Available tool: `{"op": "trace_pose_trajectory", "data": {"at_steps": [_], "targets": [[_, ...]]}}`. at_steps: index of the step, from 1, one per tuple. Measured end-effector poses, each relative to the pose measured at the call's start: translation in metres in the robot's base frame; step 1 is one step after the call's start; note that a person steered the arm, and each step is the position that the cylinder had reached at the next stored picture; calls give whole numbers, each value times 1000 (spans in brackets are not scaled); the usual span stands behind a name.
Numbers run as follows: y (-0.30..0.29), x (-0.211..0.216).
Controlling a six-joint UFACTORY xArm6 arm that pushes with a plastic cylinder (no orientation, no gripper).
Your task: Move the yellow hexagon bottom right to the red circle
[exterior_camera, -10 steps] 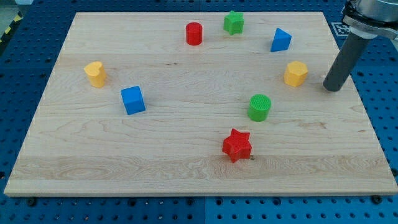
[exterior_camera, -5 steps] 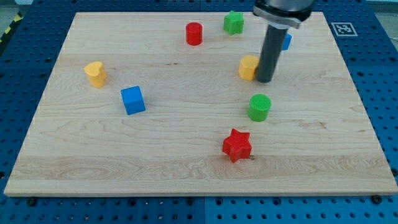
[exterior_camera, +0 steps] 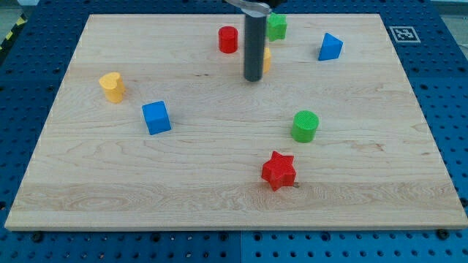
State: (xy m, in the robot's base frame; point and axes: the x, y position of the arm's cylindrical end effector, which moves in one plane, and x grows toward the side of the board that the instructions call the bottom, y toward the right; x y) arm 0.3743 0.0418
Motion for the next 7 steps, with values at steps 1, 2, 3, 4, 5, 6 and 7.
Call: {"op": "trace_pose_trajectory", "data": {"at_steps": [1,2,3,4,5,6,7], "targets": [[58,4],[72,-10],[42,-6],[0,-4],[-2,-4],[11,-5],[17,-33]]}}
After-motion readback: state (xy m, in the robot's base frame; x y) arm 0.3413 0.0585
